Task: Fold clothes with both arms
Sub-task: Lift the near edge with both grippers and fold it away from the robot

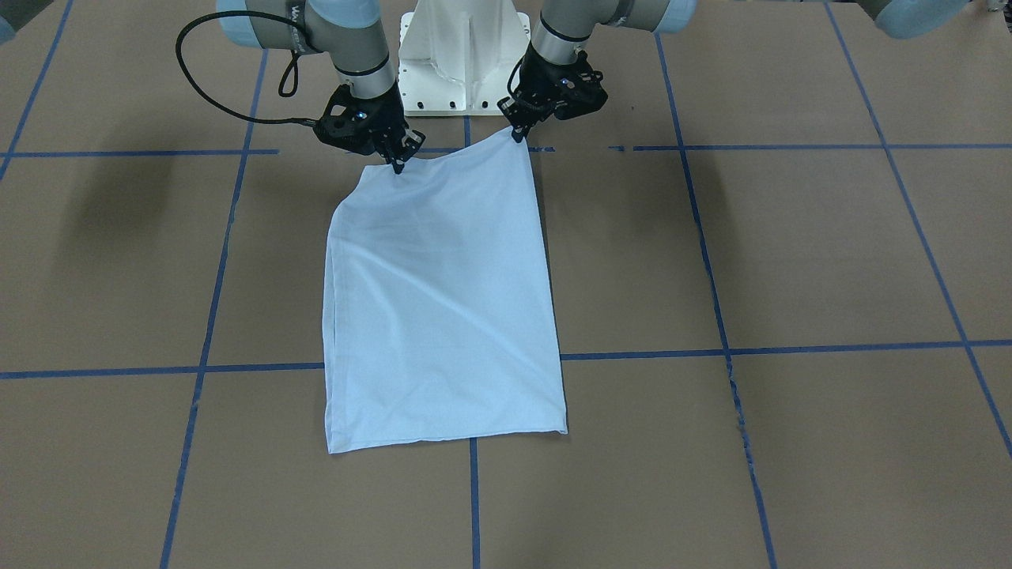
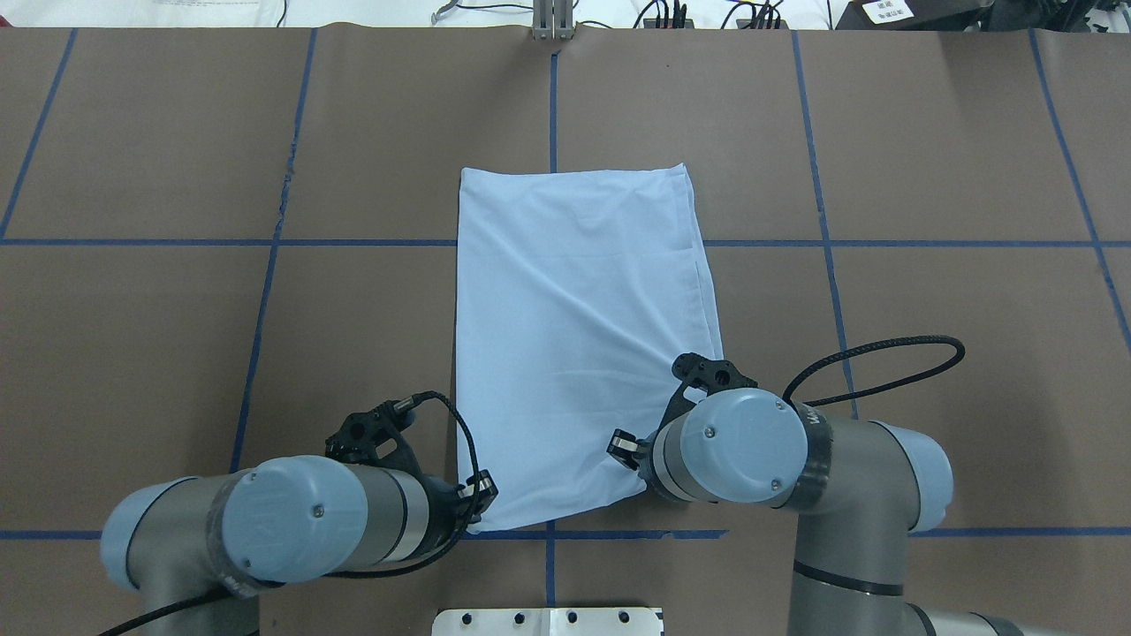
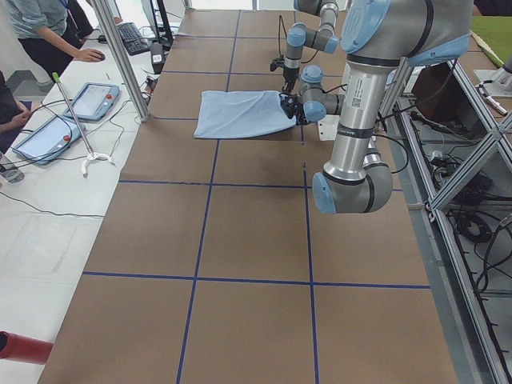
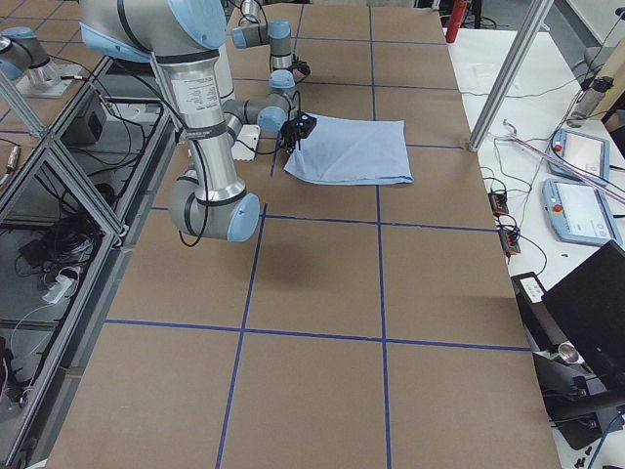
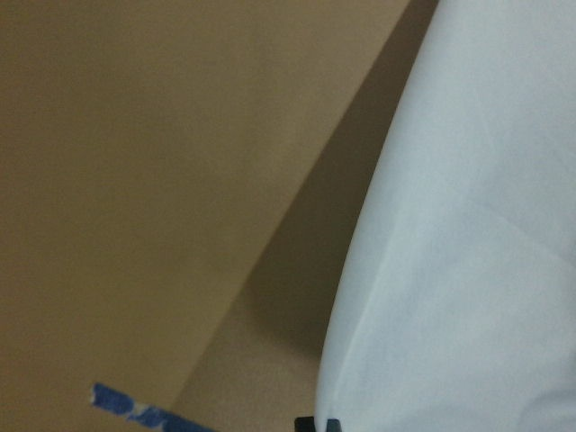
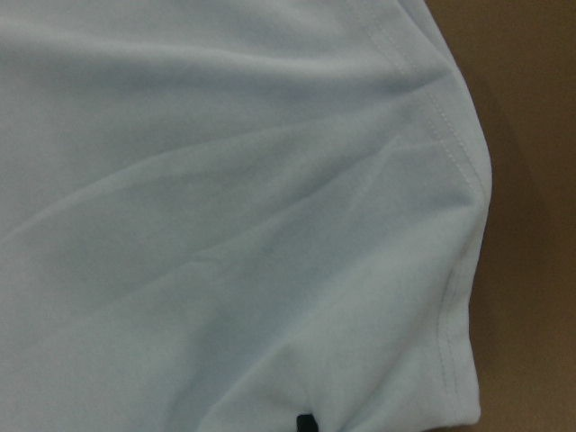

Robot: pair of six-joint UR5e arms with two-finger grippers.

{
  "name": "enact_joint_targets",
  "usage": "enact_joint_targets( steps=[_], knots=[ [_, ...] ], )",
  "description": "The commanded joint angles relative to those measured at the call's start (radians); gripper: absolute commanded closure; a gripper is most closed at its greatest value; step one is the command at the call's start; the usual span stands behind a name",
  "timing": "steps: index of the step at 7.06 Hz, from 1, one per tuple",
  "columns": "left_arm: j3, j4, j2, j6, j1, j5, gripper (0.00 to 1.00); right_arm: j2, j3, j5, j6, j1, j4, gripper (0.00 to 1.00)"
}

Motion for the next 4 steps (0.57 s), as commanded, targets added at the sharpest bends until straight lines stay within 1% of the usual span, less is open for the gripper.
enact_joint_targets(
  steps=[1, 2, 3, 4],
  knots=[
    [-0.163, 0.149, 0.026, -0.011, 0.09, 0.001, 1.0, -0.03, 0.113, 0.016, 0.0, -0.073, 0.012, 1.0],
    [-0.214, 0.195, 0.028, -0.011, 0.112, 0.001, 1.0, -0.036, 0.144, 0.055, 0.002, -0.085, 0.01, 1.0],
    [-0.218, 0.197, 0.025, -0.011, 0.112, -0.001, 1.0, -0.035, 0.13, 0.068, 0.002, -0.101, 0.01, 1.0],
    [-0.21, 0.196, 0.017, -0.009, 0.109, -0.007, 1.0, -0.024, 0.103, 0.057, -0.006, -0.089, 0.012, 1.0]
  ],
)
